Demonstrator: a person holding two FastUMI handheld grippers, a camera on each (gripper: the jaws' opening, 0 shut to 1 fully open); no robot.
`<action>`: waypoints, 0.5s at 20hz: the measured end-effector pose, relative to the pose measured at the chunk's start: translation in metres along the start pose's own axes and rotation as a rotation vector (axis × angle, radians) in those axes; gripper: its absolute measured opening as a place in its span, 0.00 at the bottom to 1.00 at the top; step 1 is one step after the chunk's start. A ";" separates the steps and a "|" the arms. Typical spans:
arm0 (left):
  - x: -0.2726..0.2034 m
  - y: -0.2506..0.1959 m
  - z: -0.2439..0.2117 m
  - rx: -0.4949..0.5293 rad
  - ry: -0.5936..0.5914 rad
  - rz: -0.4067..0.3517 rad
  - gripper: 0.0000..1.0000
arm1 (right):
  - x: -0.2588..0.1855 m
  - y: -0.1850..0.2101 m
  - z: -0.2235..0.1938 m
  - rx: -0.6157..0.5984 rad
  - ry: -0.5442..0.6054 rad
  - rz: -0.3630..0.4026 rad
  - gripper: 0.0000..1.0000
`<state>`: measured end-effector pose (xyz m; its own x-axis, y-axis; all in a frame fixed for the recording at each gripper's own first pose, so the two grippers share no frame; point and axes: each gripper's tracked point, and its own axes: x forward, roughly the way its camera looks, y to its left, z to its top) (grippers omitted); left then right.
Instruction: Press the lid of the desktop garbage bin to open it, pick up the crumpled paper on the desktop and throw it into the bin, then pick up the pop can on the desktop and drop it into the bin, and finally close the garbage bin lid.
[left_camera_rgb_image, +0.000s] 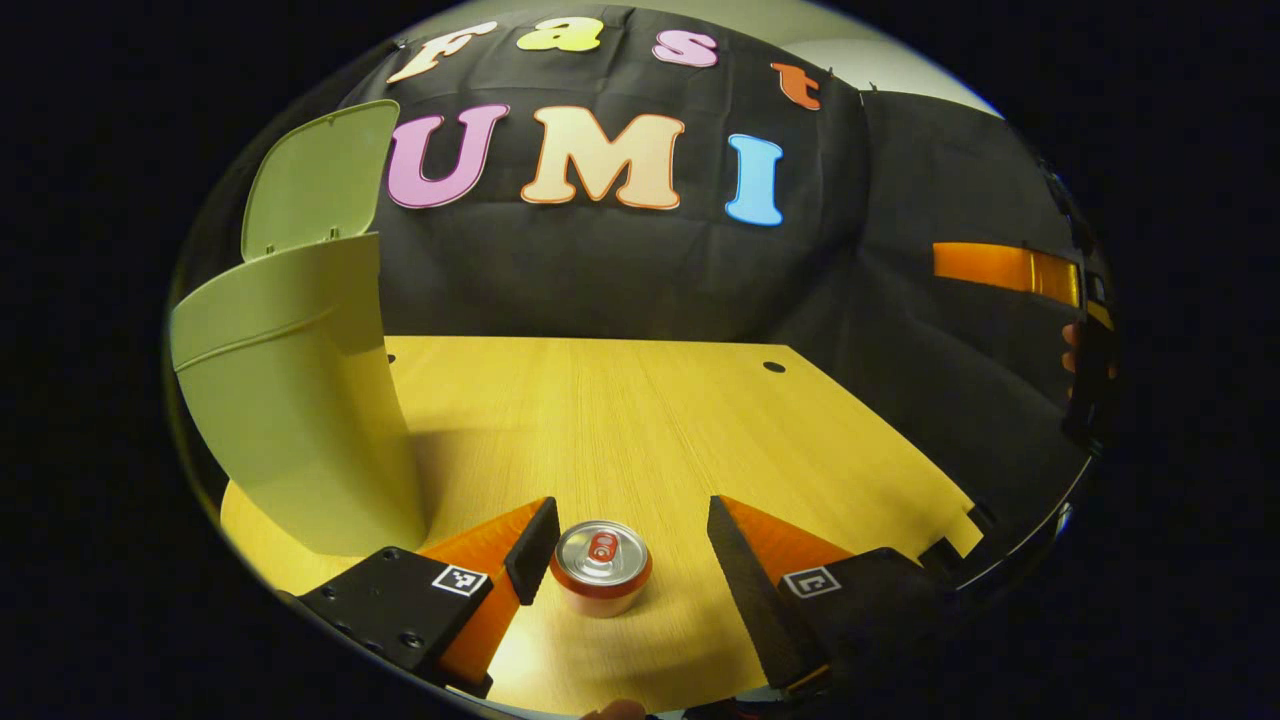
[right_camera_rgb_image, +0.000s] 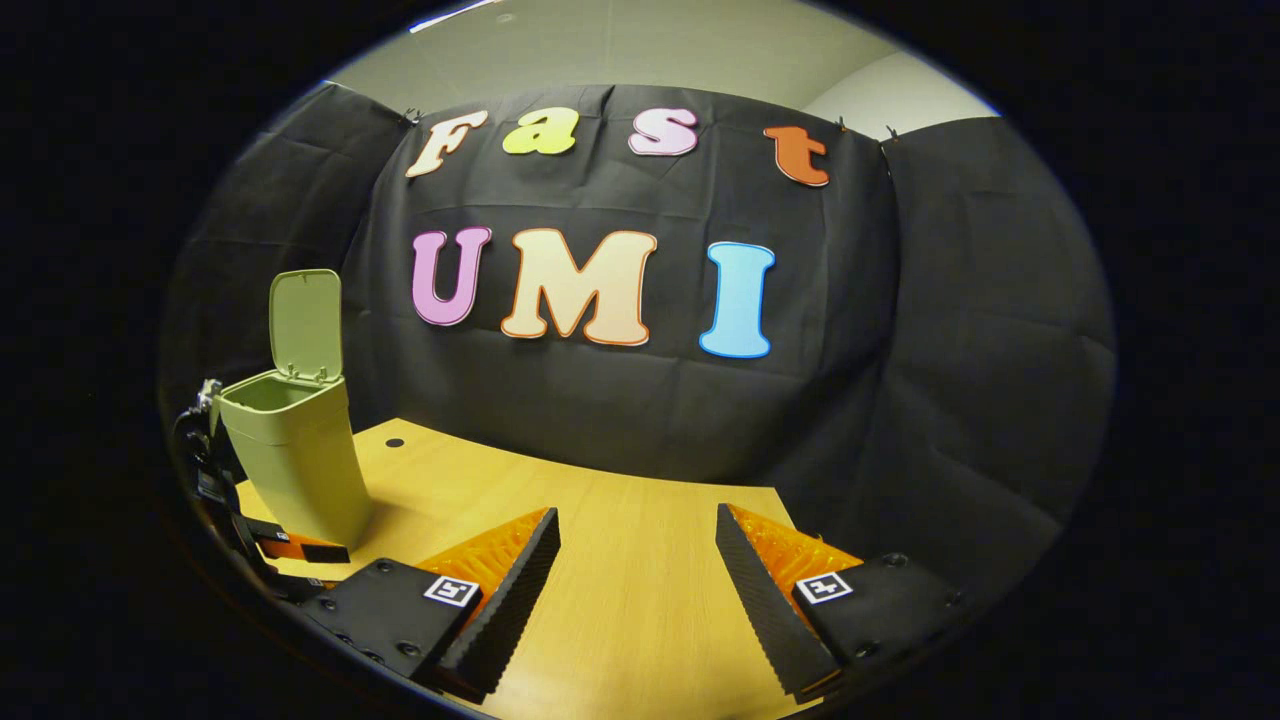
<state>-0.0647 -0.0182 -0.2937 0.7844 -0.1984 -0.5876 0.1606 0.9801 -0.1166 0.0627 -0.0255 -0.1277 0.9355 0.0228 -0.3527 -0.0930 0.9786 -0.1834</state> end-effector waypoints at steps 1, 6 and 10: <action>0.002 0.000 -0.007 -0.001 0.014 0.004 0.91 | -0.001 -0.002 -0.003 -0.004 0.006 -0.005 0.99; 0.011 0.008 -0.008 0.044 0.010 0.037 0.91 | -0.005 -0.011 -0.017 -0.013 0.037 -0.023 0.99; 0.011 0.014 -0.001 0.050 -0.015 0.056 0.90 | -0.007 -0.014 -0.024 -0.015 0.053 -0.029 0.99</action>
<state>-0.0546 -0.0066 -0.3030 0.8018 -0.1438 -0.5801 0.1458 0.9884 -0.0435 0.0497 -0.0447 -0.1445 0.9185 -0.0169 -0.3951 -0.0716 0.9754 -0.2084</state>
